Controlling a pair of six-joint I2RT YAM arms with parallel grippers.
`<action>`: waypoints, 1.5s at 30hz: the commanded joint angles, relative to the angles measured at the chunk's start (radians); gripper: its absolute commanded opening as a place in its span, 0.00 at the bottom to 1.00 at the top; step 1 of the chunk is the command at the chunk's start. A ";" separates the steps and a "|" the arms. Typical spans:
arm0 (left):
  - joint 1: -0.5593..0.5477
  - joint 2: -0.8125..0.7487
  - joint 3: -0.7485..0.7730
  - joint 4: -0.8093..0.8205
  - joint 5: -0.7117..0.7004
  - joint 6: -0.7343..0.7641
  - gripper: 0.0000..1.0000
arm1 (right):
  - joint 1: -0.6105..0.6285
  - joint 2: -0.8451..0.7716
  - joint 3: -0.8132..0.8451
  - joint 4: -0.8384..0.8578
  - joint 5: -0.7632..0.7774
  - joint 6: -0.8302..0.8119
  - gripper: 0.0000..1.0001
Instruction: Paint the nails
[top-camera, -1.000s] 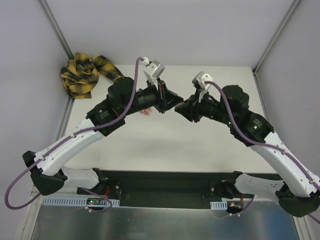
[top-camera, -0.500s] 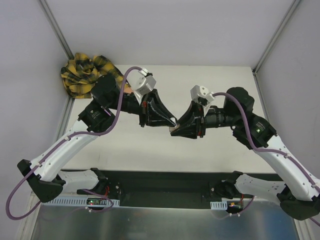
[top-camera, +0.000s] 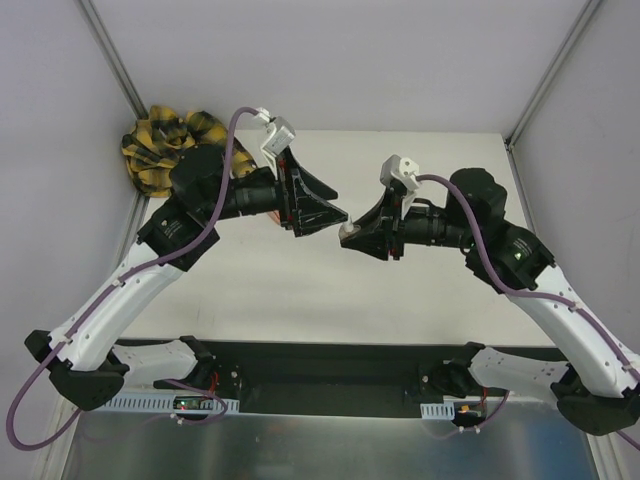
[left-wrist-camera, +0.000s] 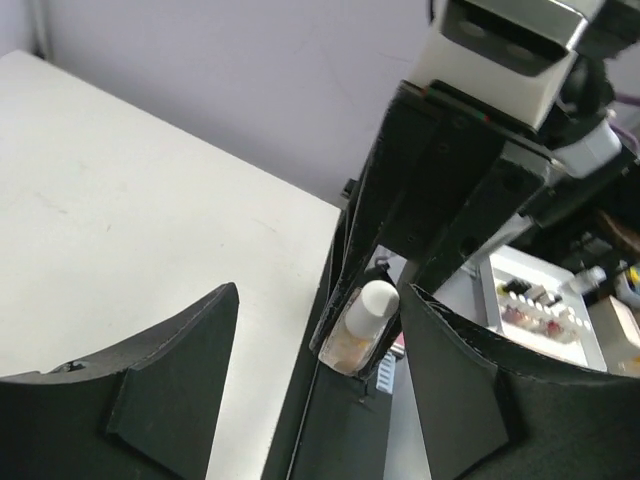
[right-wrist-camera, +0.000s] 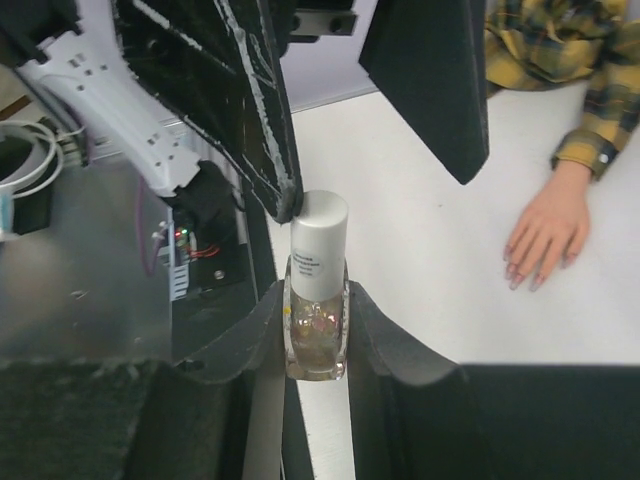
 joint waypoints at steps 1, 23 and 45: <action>-0.025 -0.023 0.023 -0.040 -0.254 -0.066 0.65 | 0.025 0.016 0.059 0.010 0.219 -0.014 0.00; -0.223 0.064 0.064 -0.051 -0.619 0.069 0.49 | 0.094 -0.004 0.042 0.053 0.451 0.002 0.00; -0.014 -0.010 -0.017 0.173 0.509 0.063 0.00 | 0.028 -0.079 -0.122 0.289 -0.301 0.137 0.00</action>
